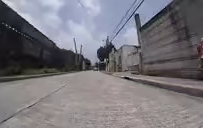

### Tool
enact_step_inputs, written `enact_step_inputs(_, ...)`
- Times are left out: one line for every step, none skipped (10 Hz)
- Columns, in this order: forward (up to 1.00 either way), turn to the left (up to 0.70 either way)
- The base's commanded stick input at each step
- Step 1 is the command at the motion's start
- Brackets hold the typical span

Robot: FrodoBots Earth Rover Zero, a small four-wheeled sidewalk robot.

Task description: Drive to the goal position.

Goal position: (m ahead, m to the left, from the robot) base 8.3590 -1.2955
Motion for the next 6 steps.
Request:
enact_step_inputs(0.50, 0.01)
enact_step_inputs(0.50, 0.01)
enact_step_inputs(0.50, 0.01)
enact_step_inputs(0.50, 0.01)
enact_step_inputs(0.50, 0.01)
enact_step_inputs(0.50, 0.01)
